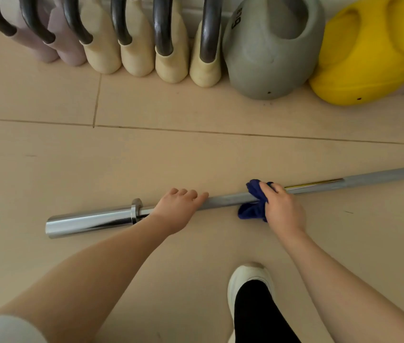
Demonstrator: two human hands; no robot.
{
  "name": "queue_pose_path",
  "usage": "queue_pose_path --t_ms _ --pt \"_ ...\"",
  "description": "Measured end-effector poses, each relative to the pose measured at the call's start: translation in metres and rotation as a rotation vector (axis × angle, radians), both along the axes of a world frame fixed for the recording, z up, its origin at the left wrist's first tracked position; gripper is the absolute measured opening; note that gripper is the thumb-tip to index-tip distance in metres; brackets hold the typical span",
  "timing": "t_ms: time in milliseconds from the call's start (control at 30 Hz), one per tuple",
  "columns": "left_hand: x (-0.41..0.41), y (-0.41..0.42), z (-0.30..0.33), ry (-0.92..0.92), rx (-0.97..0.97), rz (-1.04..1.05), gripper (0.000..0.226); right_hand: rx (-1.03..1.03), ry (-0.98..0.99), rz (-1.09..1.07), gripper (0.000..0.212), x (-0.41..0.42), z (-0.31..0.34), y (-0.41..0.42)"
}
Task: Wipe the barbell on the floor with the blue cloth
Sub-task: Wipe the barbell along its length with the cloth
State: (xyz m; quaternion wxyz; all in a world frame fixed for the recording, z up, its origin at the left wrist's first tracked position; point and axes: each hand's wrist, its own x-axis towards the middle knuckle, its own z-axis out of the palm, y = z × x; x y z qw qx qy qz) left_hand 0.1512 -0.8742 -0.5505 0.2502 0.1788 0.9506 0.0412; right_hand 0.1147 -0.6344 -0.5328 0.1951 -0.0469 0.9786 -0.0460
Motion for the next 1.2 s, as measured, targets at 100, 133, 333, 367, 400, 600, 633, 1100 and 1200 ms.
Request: queue_pose_path --t_ms 100,133,333,367,400,600,633,1100,1200 --pt "0.000 0.003 -0.002 -0.041 0.011 0.053 0.052 0.018 -0.006 -0.067 0.044 0.001 0.001 0.001" --pt "0.001 0.004 -0.001 -0.039 0.009 0.069 0.052 -0.024 -0.035 -0.059 0.043 0.003 0.004 -0.007" --pt "0.005 0.012 0.000 -0.045 0.000 0.186 0.055 -0.142 -0.155 0.227 0.050 0.010 -0.001 -0.026" --pt "0.005 0.013 0.001 -0.045 -0.005 0.197 0.055 -0.146 -0.156 0.254 0.044 0.001 -0.004 -0.017" --pt "0.004 0.013 0.002 -0.047 -0.011 0.206 0.055 -0.147 -0.140 0.259 0.038 -0.007 -0.005 -0.007" --pt "0.003 0.017 0.003 -0.087 -0.032 0.252 0.054 -0.169 0.009 -0.221 0.034 -0.022 -0.001 0.024" --pt "0.003 0.018 0.004 -0.095 -0.039 0.255 0.055 -0.226 0.005 -0.220 0.031 -0.018 0.000 0.013" --pt "0.021 0.027 0.000 0.040 -0.039 0.336 0.042 -0.183 -0.088 -0.082 0.027 -0.021 -0.001 -0.001" --pt "0.027 0.028 -0.002 0.031 -0.055 0.331 0.049 -0.228 -0.135 0.122 0.021 -0.002 -0.004 -0.024"
